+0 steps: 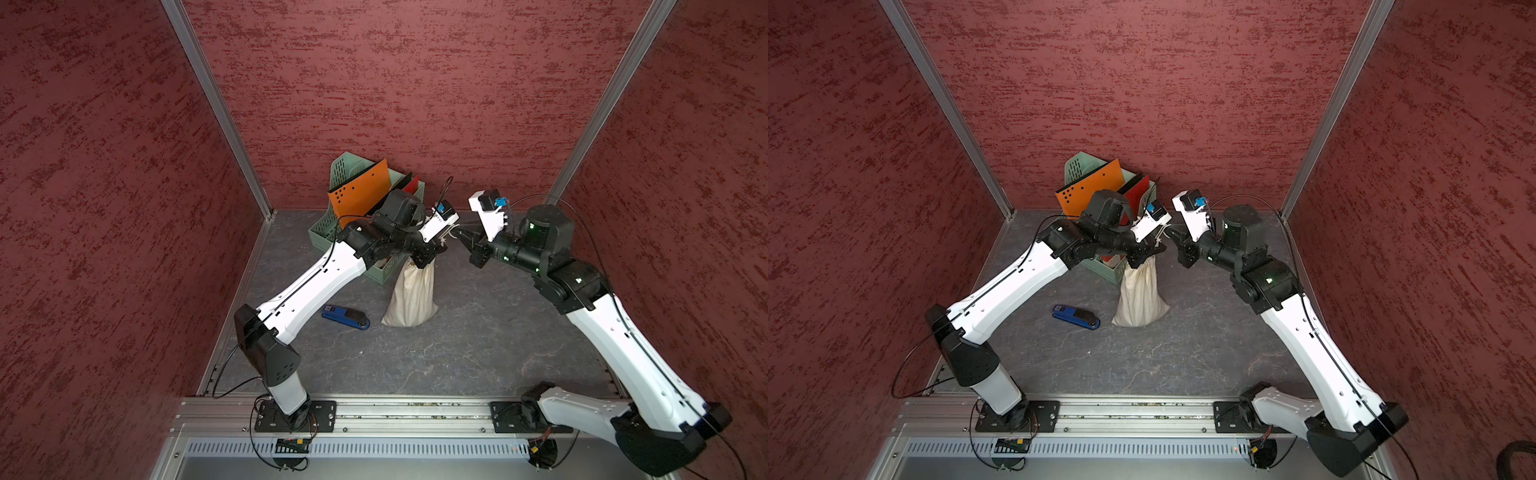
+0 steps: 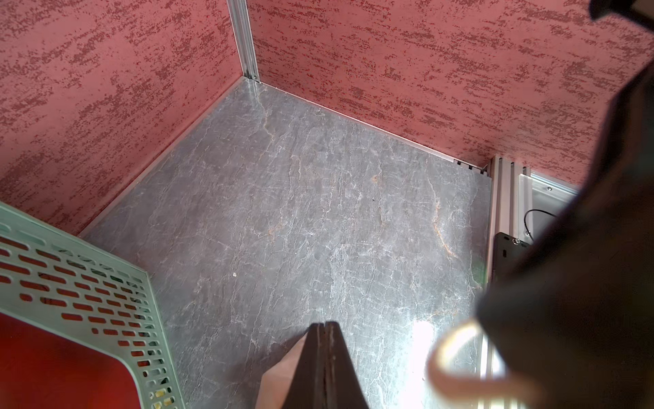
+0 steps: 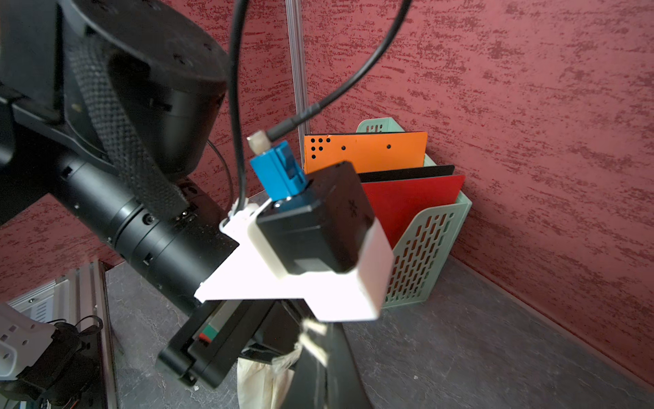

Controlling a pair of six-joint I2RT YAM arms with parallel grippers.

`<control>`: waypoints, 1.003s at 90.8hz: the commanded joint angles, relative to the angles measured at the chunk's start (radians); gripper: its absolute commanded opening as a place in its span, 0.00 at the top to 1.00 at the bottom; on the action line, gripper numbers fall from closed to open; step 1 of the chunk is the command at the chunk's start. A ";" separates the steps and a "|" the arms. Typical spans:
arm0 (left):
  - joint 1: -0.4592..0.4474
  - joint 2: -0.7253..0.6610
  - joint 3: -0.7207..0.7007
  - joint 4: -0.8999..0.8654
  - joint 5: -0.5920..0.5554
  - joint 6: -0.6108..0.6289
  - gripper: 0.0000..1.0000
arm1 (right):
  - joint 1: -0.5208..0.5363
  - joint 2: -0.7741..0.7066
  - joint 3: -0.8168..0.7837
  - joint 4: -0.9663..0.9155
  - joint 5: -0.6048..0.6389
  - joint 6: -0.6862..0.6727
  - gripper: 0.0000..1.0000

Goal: Close the soil bag
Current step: Frap the soil bag at the center of the board.

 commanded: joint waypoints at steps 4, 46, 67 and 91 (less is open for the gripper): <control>-0.002 0.016 -0.009 -0.053 -0.044 0.012 0.96 | -0.007 -0.032 -0.002 0.082 0.033 0.021 1.00; -0.006 -0.021 -0.097 -0.070 -0.180 0.056 0.93 | -0.009 -0.038 0.050 0.074 0.145 0.030 1.00; -0.013 -0.007 -0.009 -0.161 -0.220 0.086 0.99 | -0.008 -0.030 0.101 0.021 0.223 0.013 1.00; -0.025 0.035 0.074 -0.335 -0.293 0.126 0.98 | -0.008 -0.028 0.192 -0.058 0.345 -0.052 1.00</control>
